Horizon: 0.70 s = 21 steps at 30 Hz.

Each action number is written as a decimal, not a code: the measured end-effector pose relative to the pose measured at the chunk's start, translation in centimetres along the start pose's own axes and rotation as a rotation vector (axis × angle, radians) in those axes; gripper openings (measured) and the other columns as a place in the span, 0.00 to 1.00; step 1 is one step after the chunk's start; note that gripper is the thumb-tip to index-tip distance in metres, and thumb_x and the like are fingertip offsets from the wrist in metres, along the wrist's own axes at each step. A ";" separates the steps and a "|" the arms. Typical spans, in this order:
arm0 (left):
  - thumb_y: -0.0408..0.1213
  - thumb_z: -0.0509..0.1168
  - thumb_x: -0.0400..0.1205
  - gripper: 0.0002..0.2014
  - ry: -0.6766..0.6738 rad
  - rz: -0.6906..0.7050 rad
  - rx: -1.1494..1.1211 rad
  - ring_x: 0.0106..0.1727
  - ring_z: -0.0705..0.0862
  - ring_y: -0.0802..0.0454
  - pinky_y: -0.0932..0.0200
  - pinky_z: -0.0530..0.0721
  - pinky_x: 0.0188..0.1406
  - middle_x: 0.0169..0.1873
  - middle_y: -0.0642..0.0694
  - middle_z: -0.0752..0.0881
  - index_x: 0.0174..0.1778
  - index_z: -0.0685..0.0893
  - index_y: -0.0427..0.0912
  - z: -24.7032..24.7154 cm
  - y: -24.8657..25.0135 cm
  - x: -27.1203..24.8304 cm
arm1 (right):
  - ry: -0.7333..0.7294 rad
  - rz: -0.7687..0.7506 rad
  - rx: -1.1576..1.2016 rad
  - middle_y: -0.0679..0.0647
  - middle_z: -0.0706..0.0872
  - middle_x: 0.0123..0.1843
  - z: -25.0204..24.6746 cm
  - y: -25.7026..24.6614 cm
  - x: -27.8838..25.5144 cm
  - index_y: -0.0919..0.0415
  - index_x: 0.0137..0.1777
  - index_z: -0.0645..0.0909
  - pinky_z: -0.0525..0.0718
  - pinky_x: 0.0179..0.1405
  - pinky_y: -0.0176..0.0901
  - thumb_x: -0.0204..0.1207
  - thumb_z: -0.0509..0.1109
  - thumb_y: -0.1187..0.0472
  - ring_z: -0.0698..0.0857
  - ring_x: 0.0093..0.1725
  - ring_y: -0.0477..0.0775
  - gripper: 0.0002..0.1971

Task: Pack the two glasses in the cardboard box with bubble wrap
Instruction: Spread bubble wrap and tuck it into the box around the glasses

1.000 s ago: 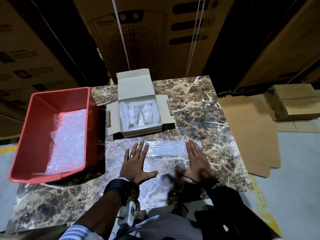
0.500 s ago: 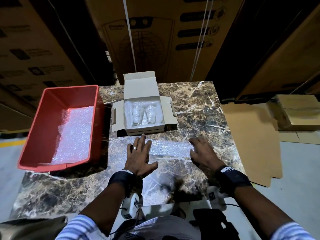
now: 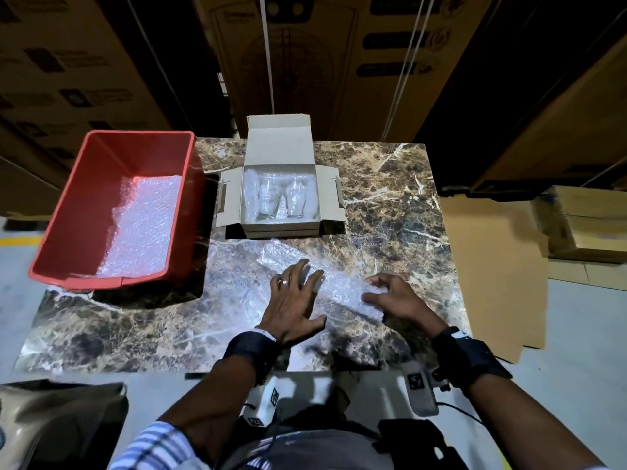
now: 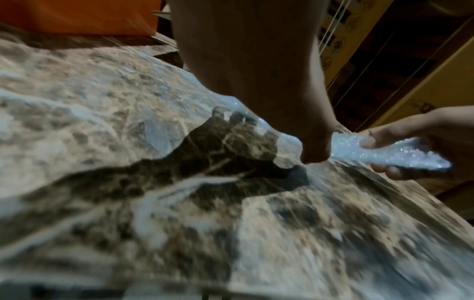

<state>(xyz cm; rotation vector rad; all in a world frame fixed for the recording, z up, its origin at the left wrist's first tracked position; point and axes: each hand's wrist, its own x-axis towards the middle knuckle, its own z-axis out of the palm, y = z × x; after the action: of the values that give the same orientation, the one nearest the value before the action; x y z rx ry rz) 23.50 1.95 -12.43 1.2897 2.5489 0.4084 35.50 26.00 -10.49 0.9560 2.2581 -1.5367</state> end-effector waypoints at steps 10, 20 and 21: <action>0.49 0.65 0.79 0.17 0.049 0.062 -0.103 0.57 0.74 0.50 0.42 0.68 0.67 0.57 0.52 0.74 0.63 0.75 0.53 2.1 2.9 -2.5 | -0.290 -0.009 0.382 0.47 0.81 0.71 1.2 -2.4 -6.3 0.53 0.76 0.79 0.92 0.43 0.50 0.80 0.78 0.60 0.92 0.52 0.47 0.24; 0.52 0.56 0.92 0.13 0.085 -0.172 -0.662 0.44 0.85 0.52 0.50 0.83 0.47 0.43 0.51 0.88 0.54 0.82 0.50 0.6 1.4 -3.8 | -0.224 0.000 0.492 0.65 0.87 0.55 3.1 -3.4 -4.2 0.56 0.64 0.87 0.81 0.44 0.52 0.85 0.61 0.69 0.82 0.45 0.58 0.16; 0.50 0.58 0.92 0.11 0.099 -0.236 -0.767 0.46 0.86 0.52 0.51 0.84 0.47 0.44 0.52 0.89 0.55 0.83 0.50 0.5 1.2 -3.7 | -0.231 -0.028 0.446 0.63 0.87 0.58 3.5 -3.8 -4.2 0.54 0.64 0.87 0.82 0.46 0.52 0.84 0.63 0.71 0.82 0.47 0.58 0.17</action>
<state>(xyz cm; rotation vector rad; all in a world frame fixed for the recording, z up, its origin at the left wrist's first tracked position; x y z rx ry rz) 26.71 -0.31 -12.12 0.6859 2.1981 1.2551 35.72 20.42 -6.92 0.7962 1.8148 -2.0949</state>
